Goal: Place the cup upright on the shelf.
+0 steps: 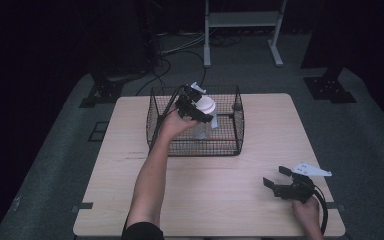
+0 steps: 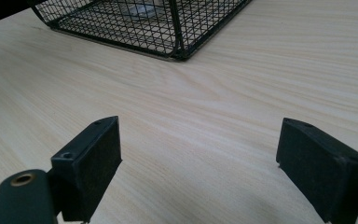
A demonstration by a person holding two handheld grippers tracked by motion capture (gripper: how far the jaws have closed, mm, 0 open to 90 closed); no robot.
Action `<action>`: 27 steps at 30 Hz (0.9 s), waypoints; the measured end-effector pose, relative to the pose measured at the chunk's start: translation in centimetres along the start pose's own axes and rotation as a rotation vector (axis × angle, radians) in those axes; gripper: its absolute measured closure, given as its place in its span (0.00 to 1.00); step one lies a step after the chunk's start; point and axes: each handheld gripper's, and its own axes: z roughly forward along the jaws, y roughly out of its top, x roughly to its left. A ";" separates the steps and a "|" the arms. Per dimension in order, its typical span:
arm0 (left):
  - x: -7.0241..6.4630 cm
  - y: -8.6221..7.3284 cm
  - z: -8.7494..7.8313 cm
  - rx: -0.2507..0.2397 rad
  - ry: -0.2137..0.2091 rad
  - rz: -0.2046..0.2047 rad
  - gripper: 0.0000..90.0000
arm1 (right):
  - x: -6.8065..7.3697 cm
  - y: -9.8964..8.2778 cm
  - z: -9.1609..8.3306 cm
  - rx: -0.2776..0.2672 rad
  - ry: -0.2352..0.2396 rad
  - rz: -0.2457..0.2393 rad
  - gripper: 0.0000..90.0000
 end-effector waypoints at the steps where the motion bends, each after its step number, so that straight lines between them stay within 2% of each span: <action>1: 0.0 0.0 0.0 0.005 0.001 0.003 0.05 | 0.0 0.0 0.0 0.001 0.002 0.003 0.14; 7: 0.0 -0.1 -0.2 0.010 0.001 0.000 0.05 | -0.4 -0.1 -0.2 -0.018 0.008 0.027 0.14; 12: 0.1 -0.2 -0.3 0.013 -0.005 0.011 0.05 | -0.4 -0.1 -0.2 -0.018 0.019 0.020 0.14; 16: 0.0 -0.3 -0.3 -0.006 -0.007 0.013 0.05 | -0.5 -0.1 -0.3 -0.027 0.035 0.037 0.14; 17: 0.1 -0.4 -0.4 -0.024 -0.015 0.001 0.05 | -0.5 -0.1 -0.3 -0.027 0.037 0.037 0.14; 18: 0.2 -0.5 -0.4 -0.032 -0.013 -0.002 0.05 | -0.5 -0.1 -0.2 -0.026 0.035 0.026 0.14; 22: 0.4 -0.7 -0.3 -0.042 -0.010 -0.018 0.02 | -0.6 -0.1 -0.2 -0.024 0.043 0.040 0.14; 27: 0.3 -0.7 -0.7 -0.044 0.017 -0.003 0.01 | -0.5 -0.1 -0.2 -0.020 0.047 0.036 0.14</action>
